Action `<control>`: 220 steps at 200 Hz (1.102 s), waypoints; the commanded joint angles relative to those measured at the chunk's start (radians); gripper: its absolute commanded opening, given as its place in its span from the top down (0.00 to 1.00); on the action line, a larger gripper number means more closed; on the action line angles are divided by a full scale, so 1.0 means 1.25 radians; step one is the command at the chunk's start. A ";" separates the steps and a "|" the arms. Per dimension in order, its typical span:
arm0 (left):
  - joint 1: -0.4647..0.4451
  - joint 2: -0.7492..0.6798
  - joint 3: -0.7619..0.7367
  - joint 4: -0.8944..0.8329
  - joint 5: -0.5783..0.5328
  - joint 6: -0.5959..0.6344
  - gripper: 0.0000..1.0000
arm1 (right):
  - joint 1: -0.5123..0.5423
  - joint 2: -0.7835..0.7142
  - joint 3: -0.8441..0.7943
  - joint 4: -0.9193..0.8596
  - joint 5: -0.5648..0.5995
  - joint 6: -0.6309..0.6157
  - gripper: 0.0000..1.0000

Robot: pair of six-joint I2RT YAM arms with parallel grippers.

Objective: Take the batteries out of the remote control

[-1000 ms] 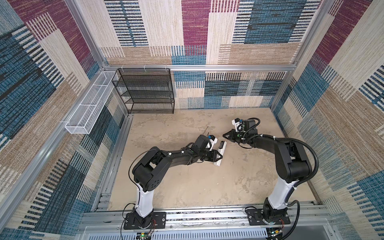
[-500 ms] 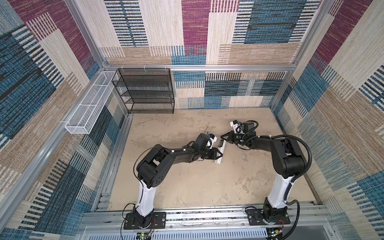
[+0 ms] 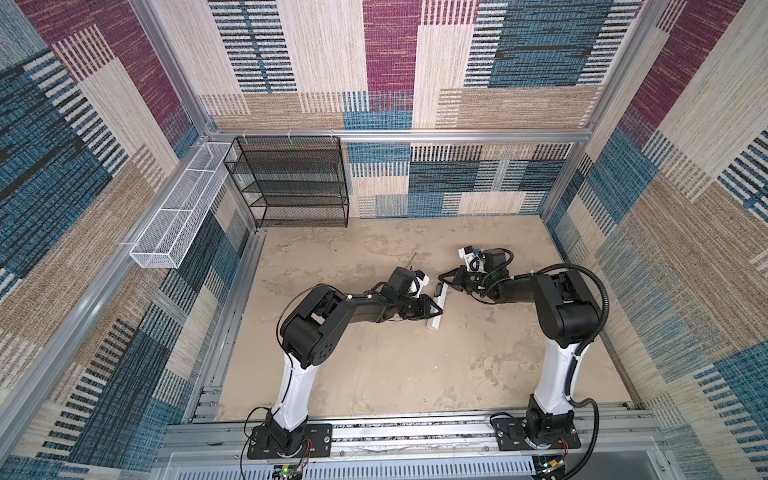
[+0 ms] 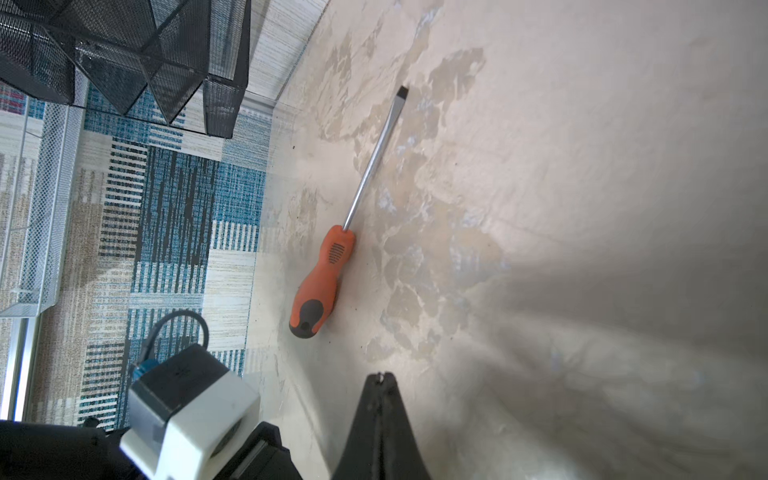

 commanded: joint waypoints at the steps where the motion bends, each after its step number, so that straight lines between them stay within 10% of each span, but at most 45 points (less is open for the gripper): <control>1: 0.013 0.014 0.028 0.144 0.001 -0.022 1.00 | 0.004 0.012 0.002 0.005 -0.084 0.042 1.00; 220: 0.029 -0.010 -0.046 0.231 0.014 -0.077 1.00 | 0.010 0.005 0.159 -0.142 0.076 0.011 1.00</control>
